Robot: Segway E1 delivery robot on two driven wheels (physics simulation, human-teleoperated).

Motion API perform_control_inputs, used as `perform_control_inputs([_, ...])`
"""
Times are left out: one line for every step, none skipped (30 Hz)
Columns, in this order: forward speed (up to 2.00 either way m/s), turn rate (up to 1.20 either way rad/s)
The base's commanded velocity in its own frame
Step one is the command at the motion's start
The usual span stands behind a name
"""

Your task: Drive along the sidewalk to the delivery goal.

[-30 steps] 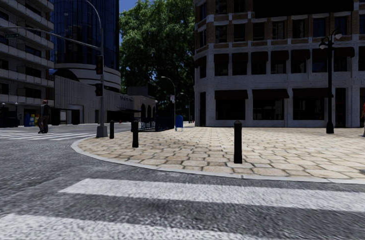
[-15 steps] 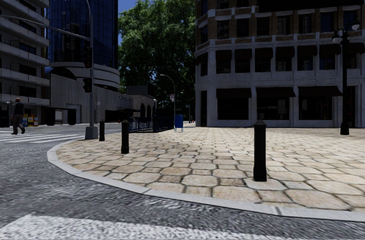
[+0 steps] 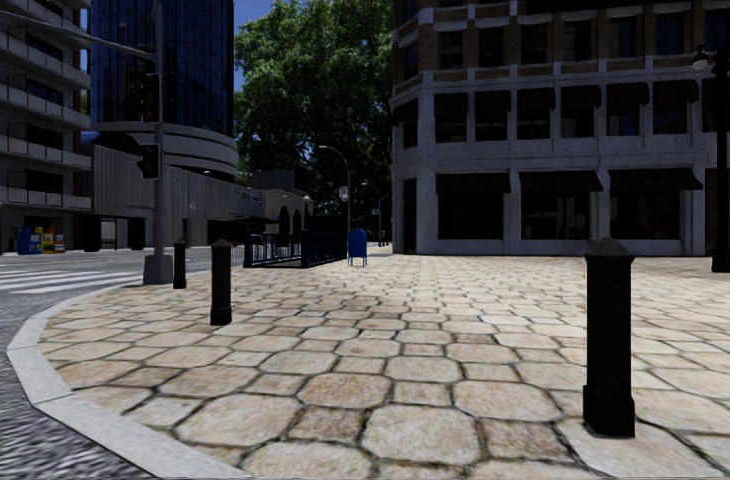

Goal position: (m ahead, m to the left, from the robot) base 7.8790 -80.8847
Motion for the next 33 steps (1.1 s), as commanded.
perform_control_inputs([1.73,0.00])
perform_control_inputs([1.70,0.00])
perform_control_inputs([1.64,0.00])
perform_control_inputs([1.62,0.00])
perform_control_inputs([1.62,0.00])
perform_control_inputs([1.62,0.00])
perform_control_inputs([1.62,0.00])
perform_control_inputs([1.61,0.00])
perform_control_inputs([1.61,0.00])
perform_control_inputs([1.61,0.00])
perform_control_inputs([1.61,0.00])
perform_control_inputs([1.61,0.00])
perform_control_inputs([1.61,0.00])
perform_control_inputs([1.61,0.00])
perform_control_inputs([1.61,0.00])
perform_control_inputs([1.61,0.00])
perform_control_inputs([1.61,0.00])
perform_control_inputs([1.61,0.00])
perform_control_inputs([1.61,0.00])
perform_control_inputs([1.61,0.00])
perform_control_inputs([1.61,0.00])
perform_control_inputs([1.61,0.00])
perform_control_inputs([1.61,0.00])
perform_control_inputs([1.61,0.00])
perform_control_inputs([1.61,0.00])
perform_control_inputs([1.61,0.00])
perform_control_inputs([1.61,0.00])
perform_control_inputs([1.61,0.00])
perform_control_inputs([1.61,-0.41])
perform_control_inputs([1.61,-1.20])
perform_control_inputs([1.61,-1.20])
perform_control_inputs([1.61,-1.20])
perform_control_inputs([1.61,-1.20])
